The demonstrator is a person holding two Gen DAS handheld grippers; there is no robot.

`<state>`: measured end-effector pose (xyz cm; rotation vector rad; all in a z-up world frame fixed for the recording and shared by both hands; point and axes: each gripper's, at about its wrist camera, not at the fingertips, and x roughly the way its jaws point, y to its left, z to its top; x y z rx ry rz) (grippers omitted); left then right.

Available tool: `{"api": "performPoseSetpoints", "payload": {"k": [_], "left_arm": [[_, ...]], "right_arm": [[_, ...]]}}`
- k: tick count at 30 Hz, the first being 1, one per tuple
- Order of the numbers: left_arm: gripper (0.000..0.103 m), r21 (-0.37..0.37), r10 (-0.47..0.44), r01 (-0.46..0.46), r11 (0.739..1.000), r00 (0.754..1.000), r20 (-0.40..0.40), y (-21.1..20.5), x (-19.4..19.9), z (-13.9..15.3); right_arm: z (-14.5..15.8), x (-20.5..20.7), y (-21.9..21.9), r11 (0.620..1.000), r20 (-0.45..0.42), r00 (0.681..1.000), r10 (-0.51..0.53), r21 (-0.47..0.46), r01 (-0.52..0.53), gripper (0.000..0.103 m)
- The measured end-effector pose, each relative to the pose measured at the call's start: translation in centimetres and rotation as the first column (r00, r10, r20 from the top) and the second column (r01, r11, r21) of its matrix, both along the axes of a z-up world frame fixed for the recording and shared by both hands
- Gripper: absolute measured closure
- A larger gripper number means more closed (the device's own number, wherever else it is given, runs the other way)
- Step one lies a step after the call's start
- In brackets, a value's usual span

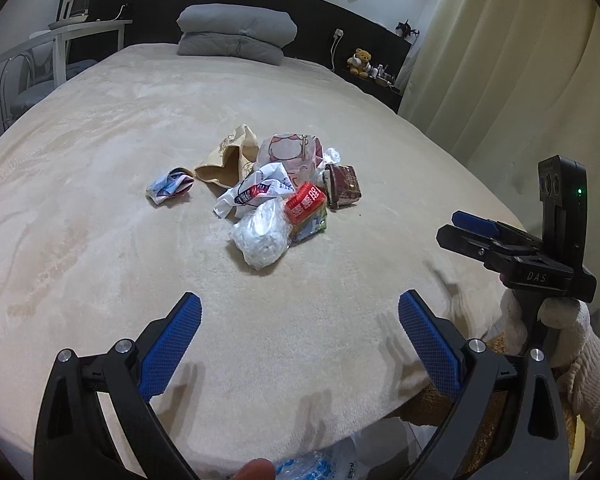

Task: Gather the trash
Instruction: 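Grasp the white plastic bag with the left tool while the right tool grasps the dark red box, then lift the white bag and red box off the bed toward the floor bin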

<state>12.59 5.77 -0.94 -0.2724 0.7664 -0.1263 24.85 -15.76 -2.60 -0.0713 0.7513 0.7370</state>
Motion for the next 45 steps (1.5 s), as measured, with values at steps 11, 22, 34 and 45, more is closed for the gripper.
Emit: {"api": "performPoseSetpoints", "payload": {"k": [11,22,34,45], "left_arm": [[0.008,-0.016,-0.046,0.045,0.999,0.993,-0.106,2.5,6.9,-2.0],[0.022,0.003,-0.118,0.120,0.993,0.978,-0.171,2.4,11.5,-4.2],[0.058,0.025,-0.133,0.139,0.990,0.977,-0.164,2.1,12.0,-4.3],[0.058,0.009,-0.082,0.083,0.996,0.991,-0.107,2.6,9.2,-2.5]], "right_arm": [[-1.9,8.1,3.3,1.000,-0.094,0.996,0.000,-0.020,-0.002,0.004],[-4.2,13.0,6.8,0.995,-0.119,0.993,0.010,-0.093,-0.021,0.012],[-4.6,13.4,7.3,0.990,-0.110,0.994,0.007,-0.139,-0.022,0.041],[-2.7,10.7,4.6,0.996,-0.095,0.995,-0.030,-0.088,0.022,0.041]]}}
